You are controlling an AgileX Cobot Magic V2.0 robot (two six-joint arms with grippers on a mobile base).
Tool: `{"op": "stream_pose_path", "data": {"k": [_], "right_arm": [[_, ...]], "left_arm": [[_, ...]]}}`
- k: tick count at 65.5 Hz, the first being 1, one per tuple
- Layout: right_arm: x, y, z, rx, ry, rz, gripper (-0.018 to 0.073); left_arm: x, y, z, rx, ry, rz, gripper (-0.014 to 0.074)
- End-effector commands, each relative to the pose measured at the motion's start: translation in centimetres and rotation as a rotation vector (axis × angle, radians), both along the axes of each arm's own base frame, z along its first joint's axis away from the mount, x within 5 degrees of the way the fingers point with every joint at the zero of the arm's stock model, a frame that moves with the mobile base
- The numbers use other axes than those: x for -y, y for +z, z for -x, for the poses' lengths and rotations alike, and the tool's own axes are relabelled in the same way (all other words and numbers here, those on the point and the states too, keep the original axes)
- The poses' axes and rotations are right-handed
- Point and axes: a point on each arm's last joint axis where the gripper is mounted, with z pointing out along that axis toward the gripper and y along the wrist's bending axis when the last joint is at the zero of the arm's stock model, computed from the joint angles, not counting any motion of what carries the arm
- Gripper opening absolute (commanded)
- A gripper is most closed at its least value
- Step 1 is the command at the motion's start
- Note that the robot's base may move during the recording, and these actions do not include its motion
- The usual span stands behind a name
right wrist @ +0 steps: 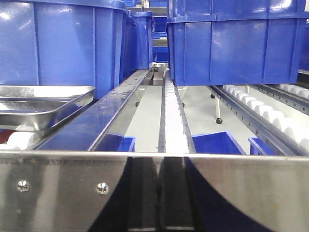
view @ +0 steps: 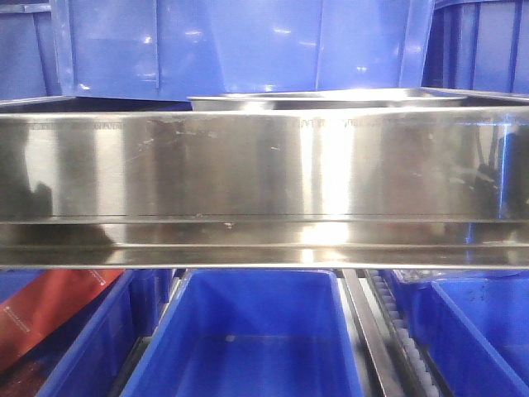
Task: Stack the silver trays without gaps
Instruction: 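Reach both grippers toward the rim of the stainless-steel tray on the shelf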
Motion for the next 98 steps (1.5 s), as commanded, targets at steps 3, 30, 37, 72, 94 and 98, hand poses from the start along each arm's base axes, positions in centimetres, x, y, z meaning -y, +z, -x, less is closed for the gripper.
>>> {"op": "stream_pose_path", "data": {"k": [3, 30, 37, 72, 94, 98], "right_arm": [[0.0, 0.2, 0.0, 0.024, -0.003, 0.002, -0.0079], [0.2, 1.3, 0.1, 0.144, -0.014, -0.079, -0.0079], [0.2, 1.3, 0.1, 0.156, -0.016, -0.098, -0.0079], [-1.4, 14.0, 3.8, -0.092, 0.113, -0.061, -0.0079], [-1.2, 21.7, -3.6, -0.39, 0.159, -0.095, -0.0079], [-1.3, 22.3, -6.2, -0.466, 0.187, -0.133, -0.0079]], "left_arm": [[0.0, 0.3, 0.0, 0.02, 0.003, 0.008, -0.0007], [-0.3, 3.2, 0.6, 0.325, -0.007, 0.222, -0.0007], [-0.7, 6.1, 1.4, 0.427, -0.009, 0.327, -0.0007], [0.5, 20.9, 1.1, -0.067, -0.068, 0.174, -0.0007], [3.3, 25.8, -7.9, -0.381, -0.213, 0.226, -0.0019], [3.7, 26.1, -9.7, -0.424, -0.235, 0.232, -0.0019]]}}
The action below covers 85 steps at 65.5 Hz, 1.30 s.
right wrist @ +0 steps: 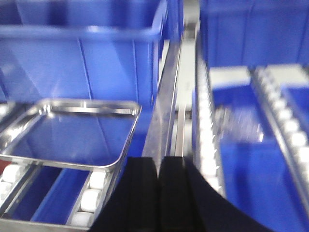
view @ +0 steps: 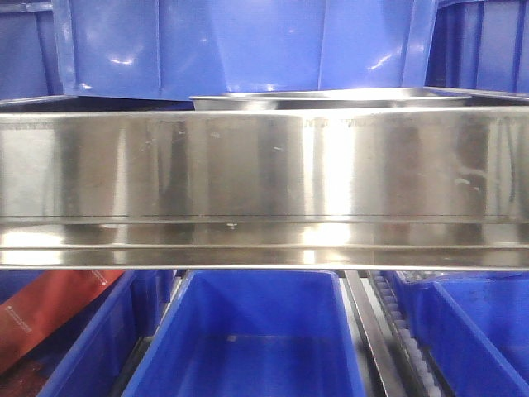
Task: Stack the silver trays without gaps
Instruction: 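Reach both grippers toward the rim of the stainless-steel tray on the shelf, then close both grippers on opposite rims of the steel tray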
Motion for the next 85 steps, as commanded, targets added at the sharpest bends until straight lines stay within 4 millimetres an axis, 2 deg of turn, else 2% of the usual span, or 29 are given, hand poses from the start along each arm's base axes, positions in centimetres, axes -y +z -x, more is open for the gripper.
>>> {"op": "stream_pose_path", "data": {"k": [1, 12, 17, 22, 34, 41, 49, 58, 65, 70, 79, 82, 85], "right_arm": [[-0.1, 1.1, -3.2, -0.08, 0.029, -0.037, -0.0079], [-1.0, 1.9, -8.7, -0.174, 0.143, -0.06, -0.0079], [-1.7, 1.6, -10.7, -0.212, 0.185, -0.06, -0.0079], [-2.8, 0.8, -12.8, -0.259, 0.234, -0.056, -0.0079], [-4.9, -1.5, -17.5, -0.275, 0.267, -0.028, -0.0079], [-5.6, -3.2, -19.4, -0.312, 0.275, -0.024, -0.0078], [-5.6, -5.1, -21.1, -0.368, 0.264, 0.025, -0.0078], [-5.5, -6.4, -22.1, -0.398, 0.254, 0.068, -0.0066], [-5.5, -6.9, -22.7, -0.398, 0.249, 0.069, -0.0063], [-5.5, -7.1, -22.9, -0.394, 0.246, 0.071, 0.0051], [-5.6, -7.4, -23.2, -0.4, 0.247, 0.06, 0.04], [-5.6, -7.4, -23.2, -0.4, 0.247, 0.06, 0.0448], [-5.6, -7.4, -23.2, -0.4, 0.247, 0.06, 0.0447]], "left_arm": [[0.5, 0.8, -1.8, -0.026, -0.033, 0.017, -0.0019], [2.5, -0.2, -6.2, -0.174, -0.118, 0.004, -0.0019], [4.3, -1.2, -7.9, -0.218, -0.18, -0.026, -0.0019], [7.0, -2.7, -9.5, -0.263, -0.241, -0.085, -0.0019], [12.1, -4.7, -12.8, -0.294, -0.198, -0.275, -0.0019], [14.9, -6.4, -14.7, -0.335, -0.216, -0.318, -0.0019], [17.0, -8.4, -16.3, -0.397, -0.24, -0.347, -0.0019], [18.0, -10.3, -17.6, -0.474, -0.244, -0.372, 0.0001], [18.3, -11.0, -17.9, -0.49, -0.245, -0.382, 0.0035], [18.4, -11.4, -18.1, -0.502, -0.246, -0.385, 0.0061], [18.5, -11.6, -18.1, -0.511, -0.248, -0.382, 0.013], [18.6, -11.6, -18.1, -0.52, -0.248, -0.365, 0.0158], [18.8, -11.6, -18.1, -0.531, -0.238, -0.325, 0.0186]]}}
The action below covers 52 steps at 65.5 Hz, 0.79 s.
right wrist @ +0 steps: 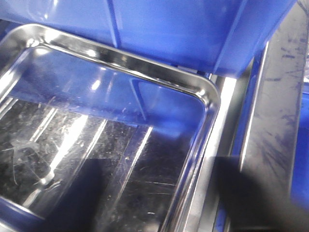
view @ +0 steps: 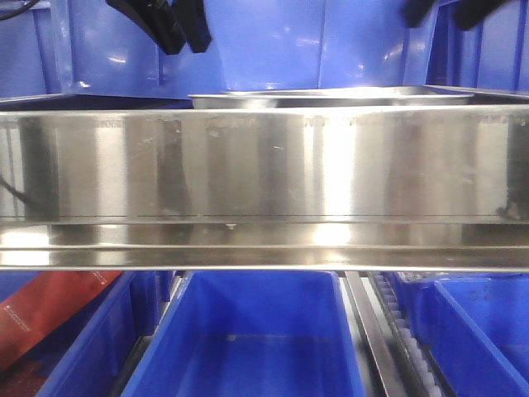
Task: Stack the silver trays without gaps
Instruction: 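Close both grippers on opposite rims of the steel tray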
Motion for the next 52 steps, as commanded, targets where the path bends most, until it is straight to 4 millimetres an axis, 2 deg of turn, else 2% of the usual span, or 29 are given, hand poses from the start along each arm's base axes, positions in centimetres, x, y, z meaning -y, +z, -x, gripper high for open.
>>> {"op": "stream_pose_path", "data": {"k": [1, 12, 20, 33, 52], "right_arm": [[0.0, 0.4, -0.2, 0.033, 0.0, 0.004, 0.0443], [0.0, 0.3, -0.3, 0.032, 0.0, 0.004, 0.0412], [-0.1, -0.6, -0.6, -0.011, 0.005, 0.01, 0.0412], [-0.3, -2.7, -1.2, -0.127, 0.021, 0.026, 0.0412], [-0.3, -3.6, -1.6, -0.16, 0.023, 0.031, 0.0412]], "left_arm": [[0.5, 0.3, 0.2, -0.02, 0.023, 0.058, 0.02], [0.9, -0.2, 0.1, -0.041, 0.029, 0.087, 0.0295], [1.3, -1.3, -0.3, -0.07, 0.03, 0.069, 0.0342], [1.5, -2.3, -0.6, -0.105, 0.034, 0.047, 0.0344], [1.3, -2.3, -0.8, -0.08, 0.033, 0.021, 0.0339]]}}
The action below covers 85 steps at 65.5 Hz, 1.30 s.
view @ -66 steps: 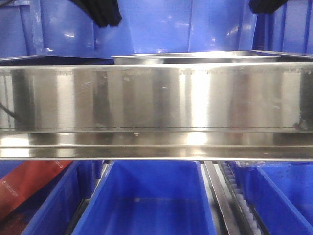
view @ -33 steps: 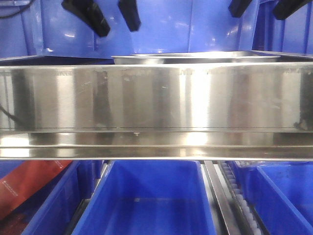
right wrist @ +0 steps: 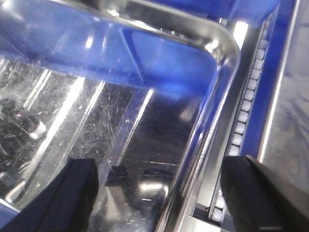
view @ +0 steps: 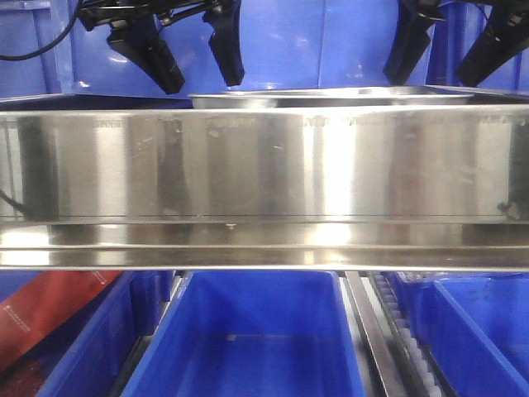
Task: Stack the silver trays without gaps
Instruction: 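Close both grippers on opposite rims of the steel tray, then lift the steel tray up off the shelf with both grippers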
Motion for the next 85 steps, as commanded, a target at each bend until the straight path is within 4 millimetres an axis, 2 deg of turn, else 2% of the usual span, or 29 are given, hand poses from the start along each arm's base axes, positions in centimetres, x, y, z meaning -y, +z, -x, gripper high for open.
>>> {"op": "stream_pose_path", "data": {"k": [1, 19, 31, 42, 59, 66, 69, 74, 82, 83, 85], "right_arm": [[0.0, -0.2, -0.2, -0.003, 0.006, 0.007, 0.0412], [-0.1, -1.7, -0.6, -0.082, 0.014, 0.016, 0.0412], [-0.1, -1.7, -0.6, -0.085, 0.009, 0.014, 0.0412], [-0.1, -1.7, -0.6, -0.08, 0.008, 0.013, 0.0412], [-0.1, -2.0, -0.7, -0.089, 0.009, 0.015, 0.0408], [-0.1, -2.0, -0.7, -0.093, 0.009, 0.015, 0.0326], [-0.1, -2.0, -0.7, -0.093, 0.009, 0.015, 0.0258], [-0.2, -2.0, -0.7, -0.093, 0.009, 0.014, 0.0141], [-0.2, -2.0, -0.7, -0.093, 0.009, 0.014, -0.0047], [-0.2, -2.0, -0.7, -0.093, 0.009, 0.014, -0.0083], [-0.2, -2.0, -0.7, -0.093, 0.009, 0.014, -0.0097]], "left_arm": [[0.2, 0.5, 0.1, 0.018, -0.001, 0.009, 0.0339], [0.2, 0.5, 0.1, 0.018, -0.001, 0.006, 0.0339], [0.4, -0.3, -0.2, 0.006, -0.001, -0.01, 0.0339], [0.7, -1.9, -0.7, -0.03, -0.002, -0.036, 0.0339], [0.8, -2.2, -0.9, -0.031, -0.002, -0.037, 0.0339], [0.9, -2.2, -0.9, -0.024, -0.002, -0.032, 0.0337], [0.9, -2.2, -1.0, -0.021, -0.002, -0.03, 0.0323], [0.9, -2.2, -1.0, -0.021, -0.002, -0.028, 0.0237], [0.9, -2.2, -1.0, -0.021, -0.001, -0.025, -0.0037], [0.9, -2.2, -1.0, -0.021, -0.001, -0.025, -0.0046], [1.0, -2.2, -1.0, -0.019, -0.001, -0.024, -0.001]]}}
